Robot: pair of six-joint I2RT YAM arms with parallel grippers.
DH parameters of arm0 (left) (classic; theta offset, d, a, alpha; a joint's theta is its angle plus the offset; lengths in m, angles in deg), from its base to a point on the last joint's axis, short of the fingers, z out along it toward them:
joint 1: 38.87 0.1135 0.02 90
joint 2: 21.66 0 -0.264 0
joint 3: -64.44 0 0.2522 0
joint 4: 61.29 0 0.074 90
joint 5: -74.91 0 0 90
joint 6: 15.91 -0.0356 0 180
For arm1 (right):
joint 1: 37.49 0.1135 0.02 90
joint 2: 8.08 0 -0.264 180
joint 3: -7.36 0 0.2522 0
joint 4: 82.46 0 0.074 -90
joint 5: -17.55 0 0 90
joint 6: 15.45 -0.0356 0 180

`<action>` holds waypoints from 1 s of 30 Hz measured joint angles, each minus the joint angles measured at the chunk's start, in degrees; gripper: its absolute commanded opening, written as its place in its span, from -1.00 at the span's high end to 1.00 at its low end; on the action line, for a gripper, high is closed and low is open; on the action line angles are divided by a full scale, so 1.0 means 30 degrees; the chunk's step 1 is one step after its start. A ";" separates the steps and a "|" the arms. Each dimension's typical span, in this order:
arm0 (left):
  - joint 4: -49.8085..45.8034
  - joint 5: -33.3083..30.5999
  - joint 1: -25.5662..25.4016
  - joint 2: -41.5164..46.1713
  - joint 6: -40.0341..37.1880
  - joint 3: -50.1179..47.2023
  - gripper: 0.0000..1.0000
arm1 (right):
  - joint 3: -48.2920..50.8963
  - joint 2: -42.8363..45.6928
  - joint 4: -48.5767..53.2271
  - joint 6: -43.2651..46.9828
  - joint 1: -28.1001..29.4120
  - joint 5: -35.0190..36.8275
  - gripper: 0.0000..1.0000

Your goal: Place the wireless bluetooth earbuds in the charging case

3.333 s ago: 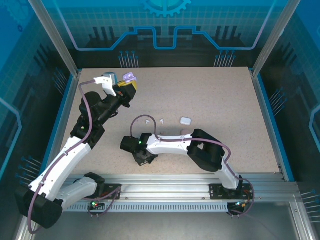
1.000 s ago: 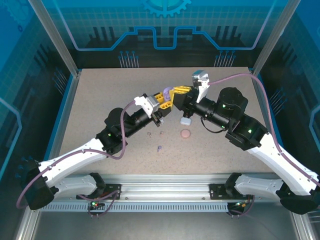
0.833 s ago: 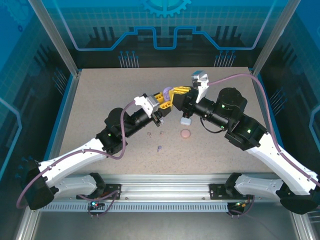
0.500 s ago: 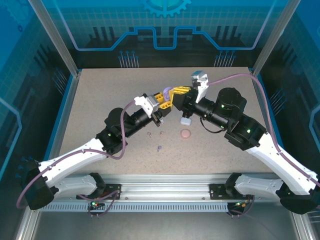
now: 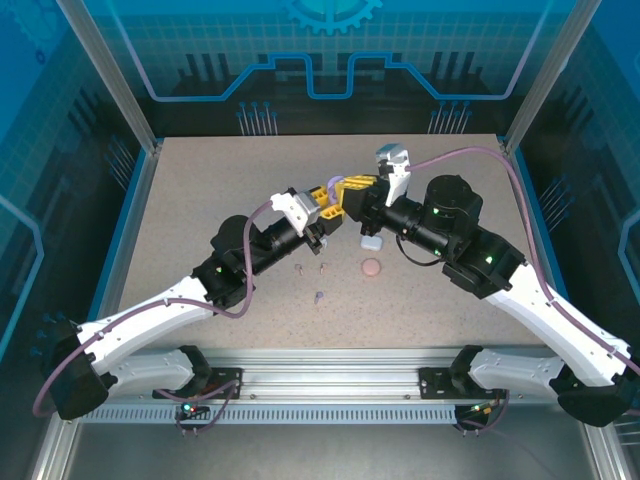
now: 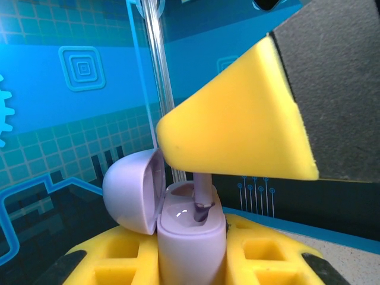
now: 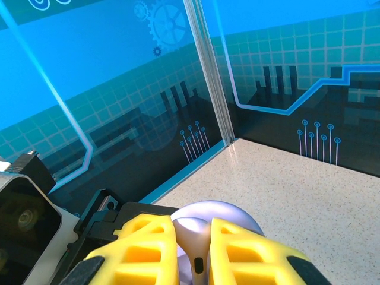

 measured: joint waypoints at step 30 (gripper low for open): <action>0.0073 -0.0219 -0.0138 -0.0007 0.0066 0.0029 1.00 | -0.1807 0.0219 0.1902 0.0896 -0.0255 -0.0495 -0.28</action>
